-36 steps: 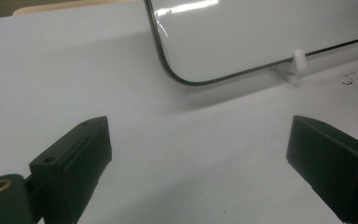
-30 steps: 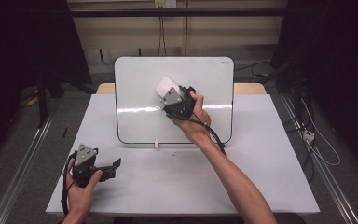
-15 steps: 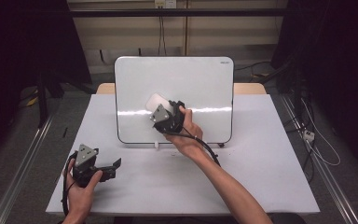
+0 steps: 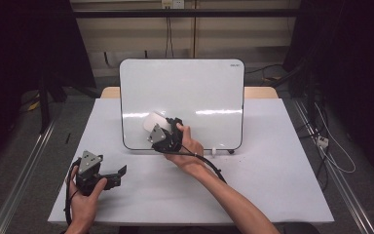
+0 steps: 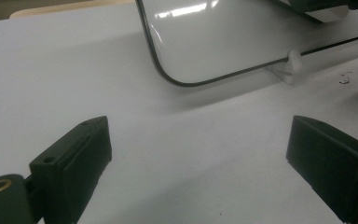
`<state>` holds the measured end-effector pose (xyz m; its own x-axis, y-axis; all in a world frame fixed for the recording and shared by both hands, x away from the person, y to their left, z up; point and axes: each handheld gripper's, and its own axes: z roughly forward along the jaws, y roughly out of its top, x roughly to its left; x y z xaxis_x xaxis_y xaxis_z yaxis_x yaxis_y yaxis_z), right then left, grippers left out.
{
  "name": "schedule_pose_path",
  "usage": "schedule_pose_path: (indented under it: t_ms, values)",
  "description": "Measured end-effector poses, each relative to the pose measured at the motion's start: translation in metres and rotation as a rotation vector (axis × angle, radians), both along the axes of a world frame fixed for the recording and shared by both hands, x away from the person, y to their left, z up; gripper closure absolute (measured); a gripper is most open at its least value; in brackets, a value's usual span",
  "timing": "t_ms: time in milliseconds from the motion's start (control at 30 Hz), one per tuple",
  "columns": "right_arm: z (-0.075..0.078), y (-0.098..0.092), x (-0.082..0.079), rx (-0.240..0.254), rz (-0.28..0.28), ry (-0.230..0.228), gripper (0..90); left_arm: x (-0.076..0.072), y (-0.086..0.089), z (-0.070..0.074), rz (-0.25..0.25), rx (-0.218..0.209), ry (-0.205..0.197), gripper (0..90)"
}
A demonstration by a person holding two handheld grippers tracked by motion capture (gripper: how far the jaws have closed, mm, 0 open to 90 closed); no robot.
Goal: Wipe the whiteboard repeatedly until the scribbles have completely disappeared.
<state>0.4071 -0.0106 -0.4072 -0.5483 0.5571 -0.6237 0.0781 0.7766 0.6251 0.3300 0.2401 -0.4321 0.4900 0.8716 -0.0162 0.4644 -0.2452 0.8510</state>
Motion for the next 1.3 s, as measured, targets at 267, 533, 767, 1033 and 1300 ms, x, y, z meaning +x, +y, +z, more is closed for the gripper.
schedule_pose_path:
  t_ms: [267, 533, 767, 1033, 1300]
  values:
    - [0.0, -0.002, -0.002, 0.082, 0.041, 0.074, 31.9, 0.0, 0.001, 0.0, 0.002, -0.004, 0.0, 6.5]
    - [0.006, -0.02, 0.001, 0.205, 0.045, 0.12, 31.9, 0.002, 0.002, -0.001, 0.003, 0.003, 0.003, 6.5]
    - [0.013, -0.041, -0.003, 0.268, 0.02, 0.102, 31.9, 0.002, 0.0, -0.001, 0.0, 0.0, 0.006, 6.4]
    - [0.02, -0.06, -0.008, 0.323, 0.004, 0.081, 31.9, 0.002, 0.001, -0.001, -0.004, 0.0, 0.017, 6.5]
    - [0.025, -0.076, -0.009, 0.36, -0.008, 0.069, 31.9, 0.002, 0.004, -0.004, 0.005, -0.016, 0.024, 6.4]
